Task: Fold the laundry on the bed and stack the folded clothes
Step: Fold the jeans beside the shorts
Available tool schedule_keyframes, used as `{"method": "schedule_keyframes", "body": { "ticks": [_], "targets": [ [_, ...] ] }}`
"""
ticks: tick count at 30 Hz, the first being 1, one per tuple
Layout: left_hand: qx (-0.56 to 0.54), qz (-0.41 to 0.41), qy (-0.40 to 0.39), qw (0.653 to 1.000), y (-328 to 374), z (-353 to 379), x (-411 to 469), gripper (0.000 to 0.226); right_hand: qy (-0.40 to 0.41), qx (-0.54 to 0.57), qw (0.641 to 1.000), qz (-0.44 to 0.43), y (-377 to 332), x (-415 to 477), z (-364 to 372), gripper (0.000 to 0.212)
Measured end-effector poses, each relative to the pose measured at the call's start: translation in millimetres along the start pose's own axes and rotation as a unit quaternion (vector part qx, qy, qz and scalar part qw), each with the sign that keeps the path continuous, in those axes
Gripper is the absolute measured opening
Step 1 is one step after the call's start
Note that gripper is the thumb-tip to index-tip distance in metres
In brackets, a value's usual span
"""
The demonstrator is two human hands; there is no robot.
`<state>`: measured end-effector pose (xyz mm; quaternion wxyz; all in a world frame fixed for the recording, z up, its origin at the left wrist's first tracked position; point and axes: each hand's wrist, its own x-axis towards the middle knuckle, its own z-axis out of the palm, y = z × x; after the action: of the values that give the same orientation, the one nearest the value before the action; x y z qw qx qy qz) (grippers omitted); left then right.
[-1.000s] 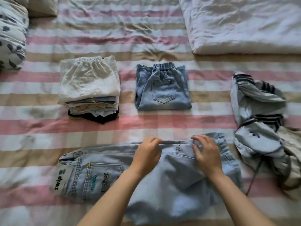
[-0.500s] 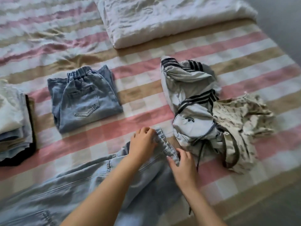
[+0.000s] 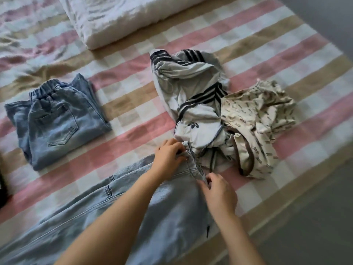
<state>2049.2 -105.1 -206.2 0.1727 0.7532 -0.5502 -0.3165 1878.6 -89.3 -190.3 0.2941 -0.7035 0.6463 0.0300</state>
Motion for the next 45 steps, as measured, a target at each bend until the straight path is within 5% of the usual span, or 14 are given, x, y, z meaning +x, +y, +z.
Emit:
{"method": "schedule_keyframes", "body": {
  "ticks": [11,20,23,29,33,37,41,45],
  "targets": [
    [-0.016,-0.024,0.086,0.996,-12,2,-17,0.016,0.100,0.151,0.981,0.075,38,-62,27,0.045],
    [-0.088,0.045,0.212,0.972,3,-21,-28,0.006,0.194,0.250,0.946,0.077,19,-83,21,0.025],
    [-0.053,0.009,0.188,0.981,-4,-18,-9,0.009,0.185,0.275,0.939,0.095,15,-71,25,0.018],
    [-0.034,-0.005,0.133,0.991,-14,3,5,0.009,0.159,0.207,0.963,0.072,29,-48,34,0.041],
    [-0.047,0.023,0.109,0.993,-7,2,-6,0.014,0.107,0.183,0.975,0.064,27,-46,29,0.032],
    [-0.037,0.049,0.114,0.992,1,-1,-8,0.013,0.149,0.217,0.963,0.061,29,-56,25,0.020],
    [0.064,-0.005,0.110,0.992,8,25,-5,0.027,0.163,0.136,0.968,0.134,32,-55,27,0.026],
    [0.062,-0.030,0.205,0.976,9,39,-24,0.056,0.203,0.028,0.978,-0.029,20,-49,35,0.042]
  ]
}}
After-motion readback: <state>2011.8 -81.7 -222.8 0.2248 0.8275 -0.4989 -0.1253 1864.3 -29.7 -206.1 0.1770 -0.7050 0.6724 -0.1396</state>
